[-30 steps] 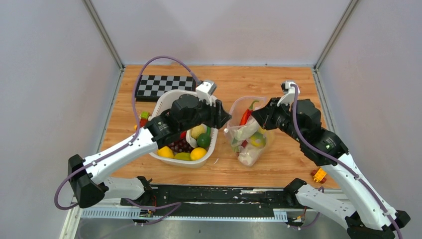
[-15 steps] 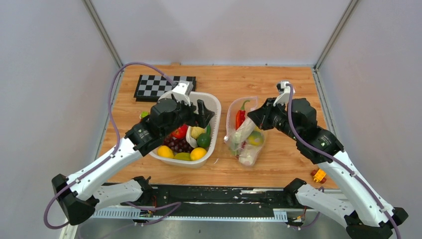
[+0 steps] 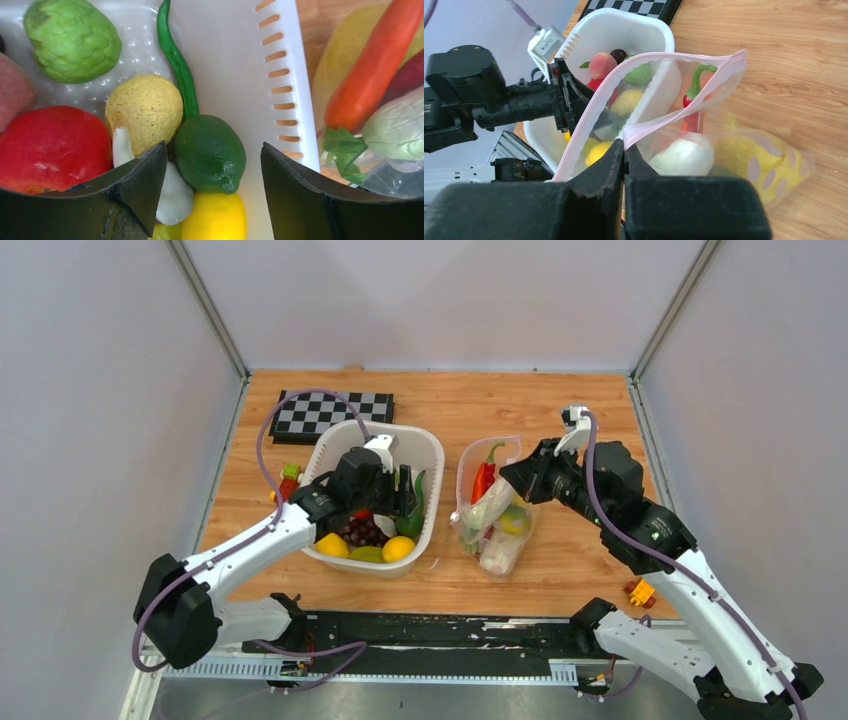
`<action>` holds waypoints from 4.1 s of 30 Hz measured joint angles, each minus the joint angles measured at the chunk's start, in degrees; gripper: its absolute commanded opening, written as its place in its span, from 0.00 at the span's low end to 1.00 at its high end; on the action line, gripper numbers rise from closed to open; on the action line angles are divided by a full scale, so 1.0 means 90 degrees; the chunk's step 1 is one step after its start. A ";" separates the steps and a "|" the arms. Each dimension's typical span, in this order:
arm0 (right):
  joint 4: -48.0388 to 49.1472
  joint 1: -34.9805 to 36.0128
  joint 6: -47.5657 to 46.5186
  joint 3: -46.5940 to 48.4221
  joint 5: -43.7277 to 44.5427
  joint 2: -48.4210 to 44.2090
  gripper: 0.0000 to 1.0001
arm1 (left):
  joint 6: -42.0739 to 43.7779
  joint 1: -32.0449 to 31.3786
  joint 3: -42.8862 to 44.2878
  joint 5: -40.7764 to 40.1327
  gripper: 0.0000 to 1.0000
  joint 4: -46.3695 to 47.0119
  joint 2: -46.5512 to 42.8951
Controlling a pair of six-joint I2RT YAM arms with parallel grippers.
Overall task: Place the food in the zip-top bag and seal the zipper
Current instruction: Pick up the fake fruit from the bin, then place the fake fruit in the zipper food storage bag, then pick up the fake fruit from the bin.
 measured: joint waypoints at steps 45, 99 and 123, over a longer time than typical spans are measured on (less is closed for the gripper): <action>0.0138 0.0000 0.0027 -0.0243 -0.0002 -0.0153 0.00 | 0.0160 0.0015 0.0267 0.0763 0.37 -0.0437 -0.0680; 0.0568 0.0000 0.0068 -0.0440 -0.0755 -0.0517 0.01 | 0.0219 -0.1297 0.1991 0.1790 0.91 0.1030 0.0197; 0.0151 0.0000 0.0170 -0.0486 0.0471 -0.0925 0.00 | 0.0386 -0.0393 0.1197 -0.1025 1.00 -0.0406 -0.0967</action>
